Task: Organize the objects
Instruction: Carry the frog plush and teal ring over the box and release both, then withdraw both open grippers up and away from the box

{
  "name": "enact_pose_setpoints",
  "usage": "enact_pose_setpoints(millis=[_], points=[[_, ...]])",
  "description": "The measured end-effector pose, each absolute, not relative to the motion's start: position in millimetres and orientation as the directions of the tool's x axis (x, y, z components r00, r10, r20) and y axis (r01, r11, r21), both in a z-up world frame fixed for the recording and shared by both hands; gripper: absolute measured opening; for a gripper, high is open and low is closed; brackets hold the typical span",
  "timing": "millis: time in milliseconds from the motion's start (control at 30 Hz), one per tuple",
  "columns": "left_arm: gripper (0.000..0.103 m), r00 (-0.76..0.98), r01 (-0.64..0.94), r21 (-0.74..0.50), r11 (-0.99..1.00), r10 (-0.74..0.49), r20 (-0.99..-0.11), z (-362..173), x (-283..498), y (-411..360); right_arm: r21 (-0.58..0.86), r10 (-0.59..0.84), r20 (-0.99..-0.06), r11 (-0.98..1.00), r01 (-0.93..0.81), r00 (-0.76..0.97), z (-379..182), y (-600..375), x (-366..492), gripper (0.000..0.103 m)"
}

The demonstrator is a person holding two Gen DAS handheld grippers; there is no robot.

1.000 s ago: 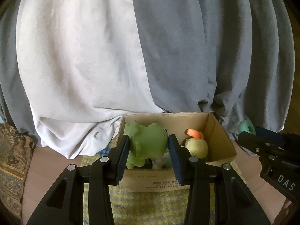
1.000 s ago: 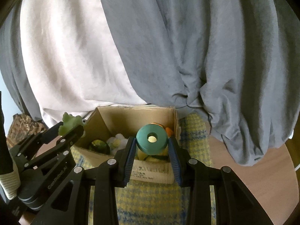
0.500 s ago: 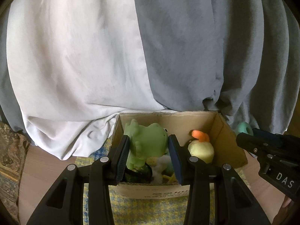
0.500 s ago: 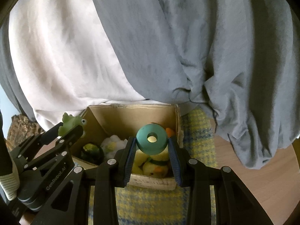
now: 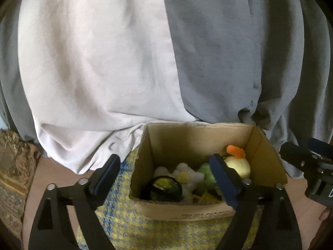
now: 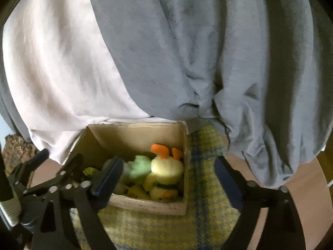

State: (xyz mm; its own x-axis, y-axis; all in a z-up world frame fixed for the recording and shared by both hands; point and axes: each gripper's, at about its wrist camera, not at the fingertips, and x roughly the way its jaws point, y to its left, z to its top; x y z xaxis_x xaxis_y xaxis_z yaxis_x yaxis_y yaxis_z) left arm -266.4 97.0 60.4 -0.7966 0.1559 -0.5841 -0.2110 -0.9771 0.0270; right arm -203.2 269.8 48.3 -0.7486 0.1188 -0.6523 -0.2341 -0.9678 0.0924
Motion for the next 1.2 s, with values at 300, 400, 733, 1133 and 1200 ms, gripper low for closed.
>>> enact_pose_setpoints(millis=[300,400,733,1133,1200], points=[[0.102,-0.813,-0.135,0.049,-0.99,0.082,-0.576,63.2,-248.4,87.4,0.073,0.151,-0.656,-0.963,-0.261,-0.74,51.0,269.5,-188.5,0.098],[0.102,-0.818,-0.128,0.057,-0.99,0.073,-0.571,65.8,-239.8,86.4,0.072,0.152,-0.652,-0.963,-0.26,-0.743,51.8,268.2,-182.9,0.098],[0.102,-0.819,-0.124,0.063,-0.99,0.066,-0.57,65.7,-216.3,82.5,0.068,0.153,-0.641,-0.965,-0.255,-0.752,55.2,262.1,-158.3,0.098],[0.102,-0.815,-0.119,0.047,-0.992,0.071,-0.575,57.9,-182.8,70.6,0.066,0.15,-0.638,-0.967,-0.247,-0.755,46.5,255.0,-129.3,0.098],[0.103,-0.816,-0.122,0.041,-0.992,0.077,-0.573,57.9,-176.7,69.1,0.062,0.15,-0.637,-0.968,-0.245,-0.756,44.2,252.5,-123.7,0.098]])
